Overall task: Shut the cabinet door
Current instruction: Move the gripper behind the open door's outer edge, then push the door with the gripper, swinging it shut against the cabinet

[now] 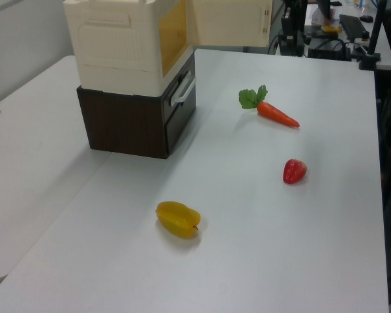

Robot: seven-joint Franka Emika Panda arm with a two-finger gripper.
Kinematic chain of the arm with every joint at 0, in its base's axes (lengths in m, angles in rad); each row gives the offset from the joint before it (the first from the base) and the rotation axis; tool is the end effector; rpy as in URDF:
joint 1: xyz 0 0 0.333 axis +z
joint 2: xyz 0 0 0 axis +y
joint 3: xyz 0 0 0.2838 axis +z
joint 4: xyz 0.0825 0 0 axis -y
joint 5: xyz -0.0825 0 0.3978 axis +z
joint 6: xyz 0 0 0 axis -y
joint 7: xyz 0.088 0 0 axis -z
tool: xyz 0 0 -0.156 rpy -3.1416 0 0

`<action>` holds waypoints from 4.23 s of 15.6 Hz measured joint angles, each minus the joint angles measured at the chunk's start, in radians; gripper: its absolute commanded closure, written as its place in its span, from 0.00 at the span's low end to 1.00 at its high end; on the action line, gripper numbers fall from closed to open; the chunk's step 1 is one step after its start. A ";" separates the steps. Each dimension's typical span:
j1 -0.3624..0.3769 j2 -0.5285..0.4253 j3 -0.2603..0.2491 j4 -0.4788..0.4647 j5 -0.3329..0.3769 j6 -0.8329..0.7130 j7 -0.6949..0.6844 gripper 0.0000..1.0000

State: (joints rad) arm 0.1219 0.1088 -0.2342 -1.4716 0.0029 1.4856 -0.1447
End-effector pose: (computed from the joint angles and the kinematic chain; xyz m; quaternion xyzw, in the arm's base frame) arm 0.5807 -0.0594 0.5229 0.9988 0.0163 -0.0470 0.0052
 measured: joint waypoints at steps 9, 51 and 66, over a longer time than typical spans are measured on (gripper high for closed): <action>-0.005 0.023 -0.001 -0.003 -0.015 0.043 -0.252 1.00; -0.134 0.195 0.038 0.007 0.055 0.677 -1.092 0.98; -0.034 0.194 0.042 0.008 0.211 0.688 -0.780 0.99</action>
State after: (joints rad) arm 0.0879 0.3027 -0.1923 -1.4638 0.2136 2.1741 -0.9243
